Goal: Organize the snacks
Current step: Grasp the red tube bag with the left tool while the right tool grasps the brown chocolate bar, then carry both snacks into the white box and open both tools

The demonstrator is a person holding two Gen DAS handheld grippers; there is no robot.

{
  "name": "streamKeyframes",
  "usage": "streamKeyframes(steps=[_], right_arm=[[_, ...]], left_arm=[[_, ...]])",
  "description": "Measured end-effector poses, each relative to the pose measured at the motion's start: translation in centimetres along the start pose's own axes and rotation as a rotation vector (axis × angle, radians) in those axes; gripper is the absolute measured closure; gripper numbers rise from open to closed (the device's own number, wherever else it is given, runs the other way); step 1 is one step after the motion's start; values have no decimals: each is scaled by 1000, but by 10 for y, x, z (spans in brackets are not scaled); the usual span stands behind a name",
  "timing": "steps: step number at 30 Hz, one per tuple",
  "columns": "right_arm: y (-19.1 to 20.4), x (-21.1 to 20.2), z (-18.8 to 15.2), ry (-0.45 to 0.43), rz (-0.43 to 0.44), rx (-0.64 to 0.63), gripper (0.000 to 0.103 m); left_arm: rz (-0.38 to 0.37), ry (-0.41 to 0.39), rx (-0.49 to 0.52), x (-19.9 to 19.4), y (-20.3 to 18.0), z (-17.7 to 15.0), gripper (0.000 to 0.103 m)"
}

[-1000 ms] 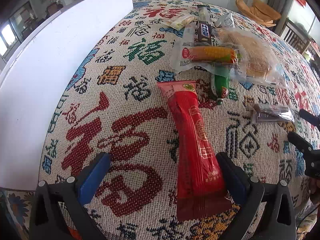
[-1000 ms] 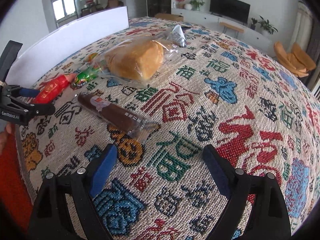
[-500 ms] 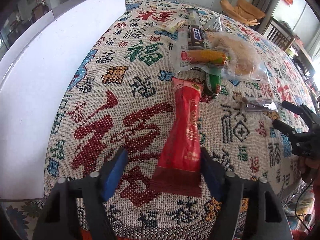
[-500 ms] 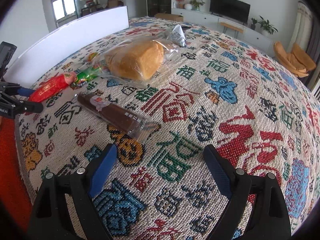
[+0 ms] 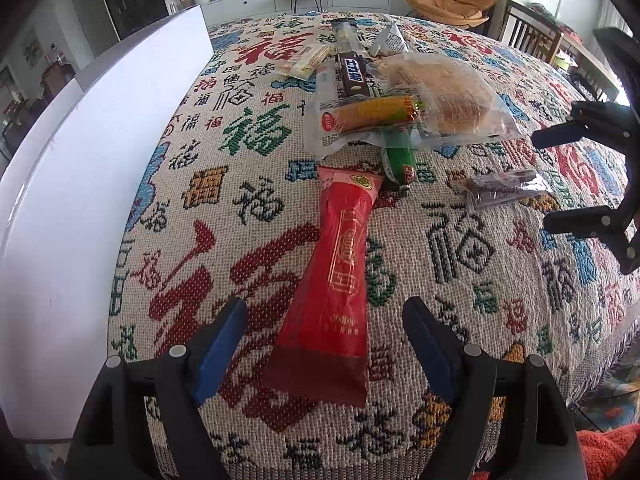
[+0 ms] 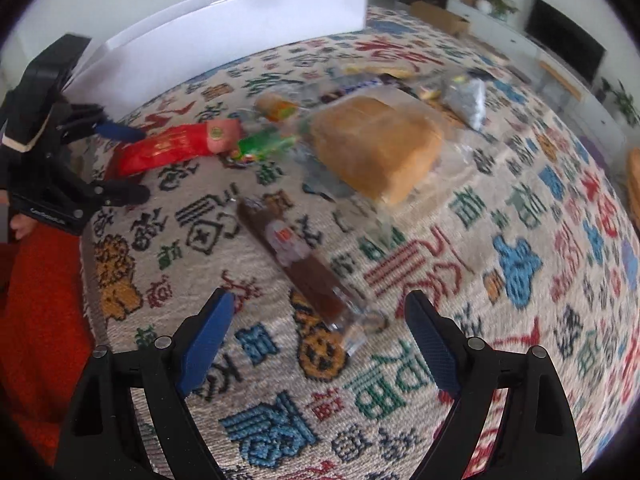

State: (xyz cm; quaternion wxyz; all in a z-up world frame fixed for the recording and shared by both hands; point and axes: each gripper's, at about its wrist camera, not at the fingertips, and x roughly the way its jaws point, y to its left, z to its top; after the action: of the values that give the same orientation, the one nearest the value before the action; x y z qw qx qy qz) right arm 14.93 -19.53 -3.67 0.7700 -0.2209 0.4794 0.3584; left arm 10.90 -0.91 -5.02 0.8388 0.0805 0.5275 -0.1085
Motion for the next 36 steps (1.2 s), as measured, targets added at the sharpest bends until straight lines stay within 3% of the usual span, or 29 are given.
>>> streamKeyframes(steps=[1, 3, 4, 5, 8, 9, 10, 12, 14, 20, 25, 29, 36], right_arm=[[5, 5, 10, 21, 6, -47, 16], [16, 18, 26, 67, 30, -122, 16], [20, 24, 33, 86, 40, -150, 16], [23, 31, 38, 107, 49, -175, 16], [22, 42, 43, 162, 71, -194, 20], [20, 44, 43, 182, 85, -183, 43], [18, 45, 42, 205, 92, -163, 74], [9, 40, 38, 205, 99, -115, 84], [4, 32, 33, 191, 81, -75, 84], [-16, -10, 29, 48, 169, 171, 84], [-3, -42, 63, -59, 244, 270, 84], [22, -59, 123, -171, 371, 327, 84], [95, -56, 265, -300, 567, 355, 84]], left_arm=[[-5, 2, 0, 1, -1, 3, 24], [-16, -1, 3, 2, -2, 7, 39], [-31, 3, 6, 3, -2, 8, 68], [-53, 13, 2, 4, -1, 7, 82], [-94, -15, -48, 0, 8, 0, 86], [-112, -26, -78, -2, 14, -3, 86], [-131, -40, -112, -6, 19, -7, 86], [-160, -74, -172, -16, 30, -14, 87], [-177, -116, -214, -30, 39, -19, 87], [-223, -236, -305, -81, 64, -24, 87], [-218, -338, -390, -133, 109, -24, 87], [-124, -379, -466, -162, 168, -26, 87], [62, -336, -575, -162, 258, -41, 87]])
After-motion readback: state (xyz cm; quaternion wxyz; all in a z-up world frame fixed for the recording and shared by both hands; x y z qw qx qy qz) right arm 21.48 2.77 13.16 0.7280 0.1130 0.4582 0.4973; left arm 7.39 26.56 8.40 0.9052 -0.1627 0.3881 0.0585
